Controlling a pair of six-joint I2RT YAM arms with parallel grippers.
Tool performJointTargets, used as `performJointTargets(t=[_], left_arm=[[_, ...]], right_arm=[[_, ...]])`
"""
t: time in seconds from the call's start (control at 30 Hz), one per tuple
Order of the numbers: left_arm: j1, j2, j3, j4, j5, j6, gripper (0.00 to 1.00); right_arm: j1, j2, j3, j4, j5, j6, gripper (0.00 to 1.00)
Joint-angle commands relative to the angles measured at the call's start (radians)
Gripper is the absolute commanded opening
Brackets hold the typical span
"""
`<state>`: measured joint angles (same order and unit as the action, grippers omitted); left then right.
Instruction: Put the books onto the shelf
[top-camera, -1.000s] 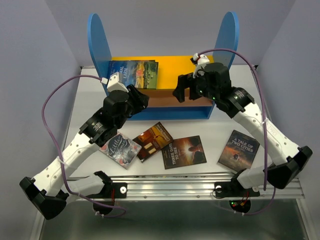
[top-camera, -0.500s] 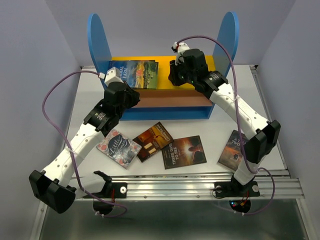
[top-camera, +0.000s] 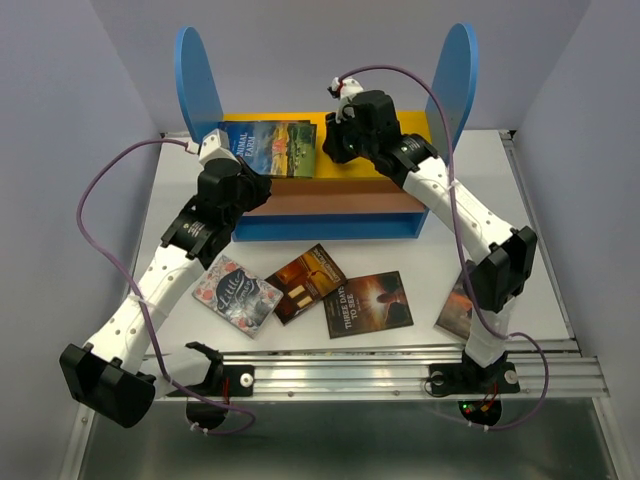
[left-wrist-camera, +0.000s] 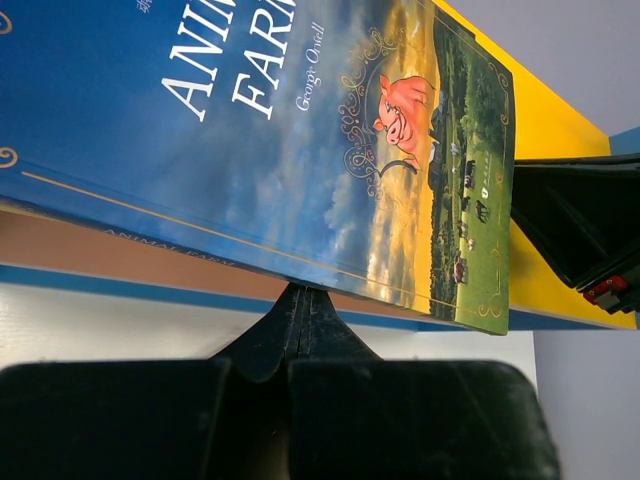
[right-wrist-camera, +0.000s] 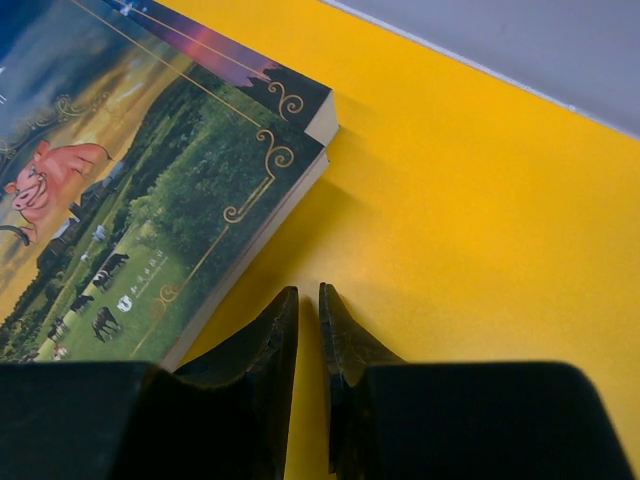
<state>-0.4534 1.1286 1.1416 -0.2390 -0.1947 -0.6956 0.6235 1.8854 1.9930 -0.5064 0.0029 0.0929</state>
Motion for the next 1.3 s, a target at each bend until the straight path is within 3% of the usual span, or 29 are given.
performJointTargets(t=[0.0,1.27], left_arm=[[0.015,-0.004,0.033,0.053,0.017,0.022,0.00],[0.056,0.037,0.087,0.056,0.095,0.060,0.00]], right_arm=[[0.008,0.012,0.075,0.074,-0.049,-0.021,0.20],[0.054,0.120,0.199,0.086,0.048,-0.053,0.22]])
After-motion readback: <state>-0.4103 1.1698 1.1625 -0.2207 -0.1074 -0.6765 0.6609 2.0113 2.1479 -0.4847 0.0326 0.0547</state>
